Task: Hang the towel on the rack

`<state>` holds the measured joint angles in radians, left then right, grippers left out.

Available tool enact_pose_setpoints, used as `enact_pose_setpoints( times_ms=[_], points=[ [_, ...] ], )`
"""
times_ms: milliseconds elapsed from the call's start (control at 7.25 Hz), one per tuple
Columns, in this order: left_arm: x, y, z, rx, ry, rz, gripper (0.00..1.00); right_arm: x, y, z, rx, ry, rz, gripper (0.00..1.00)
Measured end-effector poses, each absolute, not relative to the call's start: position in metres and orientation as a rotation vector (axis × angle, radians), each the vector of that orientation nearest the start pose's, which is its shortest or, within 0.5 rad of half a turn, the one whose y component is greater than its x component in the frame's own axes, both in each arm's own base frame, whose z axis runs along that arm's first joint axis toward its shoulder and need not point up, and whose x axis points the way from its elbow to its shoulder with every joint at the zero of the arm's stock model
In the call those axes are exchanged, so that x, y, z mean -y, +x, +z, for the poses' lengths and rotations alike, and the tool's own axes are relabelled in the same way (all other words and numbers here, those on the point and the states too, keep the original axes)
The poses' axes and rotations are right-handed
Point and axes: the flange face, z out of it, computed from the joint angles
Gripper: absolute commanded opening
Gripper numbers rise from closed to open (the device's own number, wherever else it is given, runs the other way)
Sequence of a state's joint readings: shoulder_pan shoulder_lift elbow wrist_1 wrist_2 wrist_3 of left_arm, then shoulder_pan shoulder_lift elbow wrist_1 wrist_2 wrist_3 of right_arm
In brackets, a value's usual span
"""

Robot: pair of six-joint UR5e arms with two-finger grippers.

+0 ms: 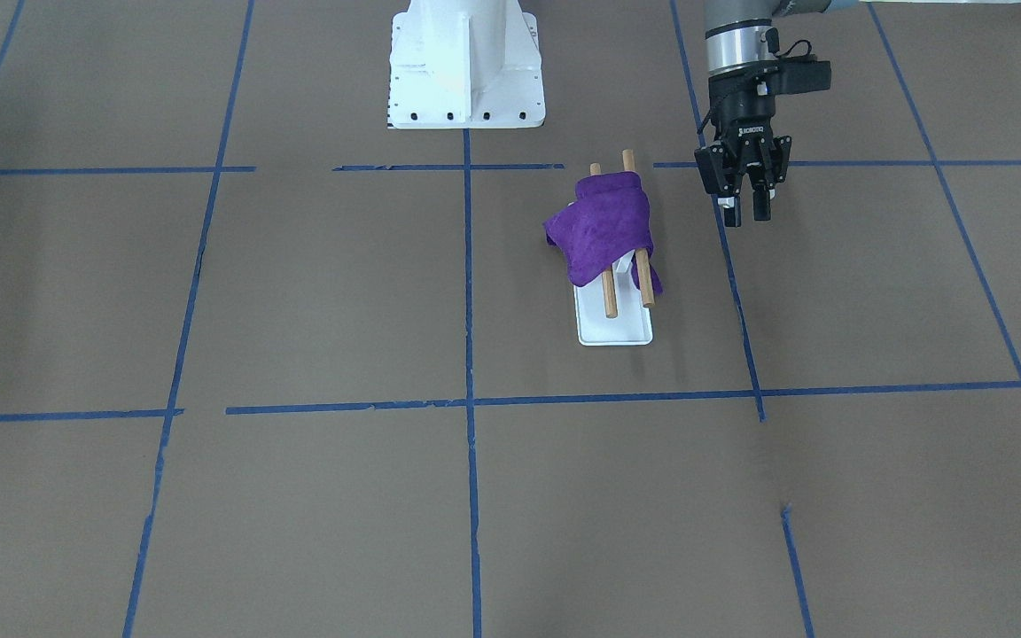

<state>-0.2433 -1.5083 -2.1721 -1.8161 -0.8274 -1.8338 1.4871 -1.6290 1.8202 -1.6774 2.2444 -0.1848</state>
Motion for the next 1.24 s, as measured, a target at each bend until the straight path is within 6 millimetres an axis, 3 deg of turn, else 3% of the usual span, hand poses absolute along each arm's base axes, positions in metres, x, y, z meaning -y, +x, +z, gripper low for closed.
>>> enact_pose_setpoints(
  times_ms=[276,552,1241],
  points=[
    [0.303,0.368,0.375,-0.737,0.670,-0.687,1.00,0.471,0.032,0.582,0.669,0.119,-0.295,1.00],
    [0.322,0.353,0.375,-0.699,0.620,-0.589,1.00,0.467,0.034,0.594,0.669,0.097,-0.286,1.00],
    [0.396,0.264,0.383,-0.613,0.507,-0.196,1.00,0.462,0.051,0.601,0.683,0.094,-0.242,1.00]
  ],
)
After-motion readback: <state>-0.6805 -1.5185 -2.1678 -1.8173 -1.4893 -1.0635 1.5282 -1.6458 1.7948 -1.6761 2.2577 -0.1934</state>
